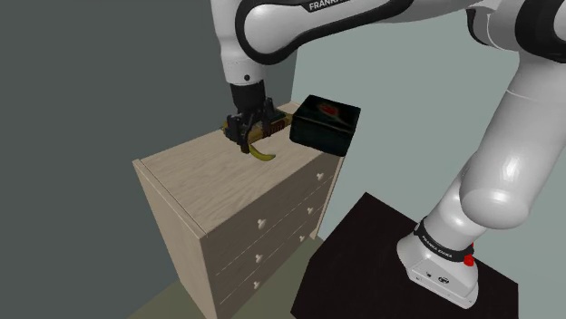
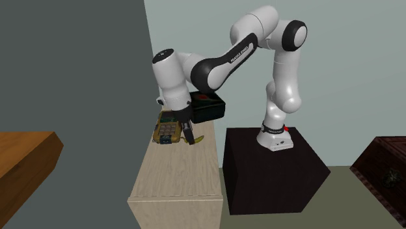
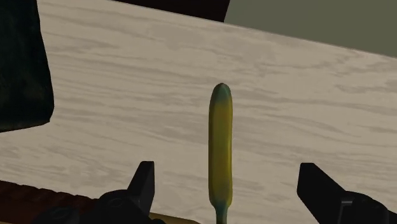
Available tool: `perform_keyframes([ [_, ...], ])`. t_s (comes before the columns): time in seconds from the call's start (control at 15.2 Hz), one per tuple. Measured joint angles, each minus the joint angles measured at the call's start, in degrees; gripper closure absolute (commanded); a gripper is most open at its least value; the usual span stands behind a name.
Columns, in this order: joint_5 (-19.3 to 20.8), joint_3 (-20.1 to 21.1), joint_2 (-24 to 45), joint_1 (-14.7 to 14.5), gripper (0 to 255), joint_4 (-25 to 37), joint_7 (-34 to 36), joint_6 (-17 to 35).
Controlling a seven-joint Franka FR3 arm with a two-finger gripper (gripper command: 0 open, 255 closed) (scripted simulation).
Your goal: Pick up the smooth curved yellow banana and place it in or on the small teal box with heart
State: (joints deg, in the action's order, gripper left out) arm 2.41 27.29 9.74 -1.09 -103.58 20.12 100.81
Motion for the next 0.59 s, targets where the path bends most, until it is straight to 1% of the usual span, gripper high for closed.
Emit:
perform_keyframes([
  [0.33,0.01,-0.09,0.00,0.14,0,-4.13,-0.09,4.04],
  [0.59,0.07,-0.05,0.13,0.06,0,-4.87,0.08,4.93],
])
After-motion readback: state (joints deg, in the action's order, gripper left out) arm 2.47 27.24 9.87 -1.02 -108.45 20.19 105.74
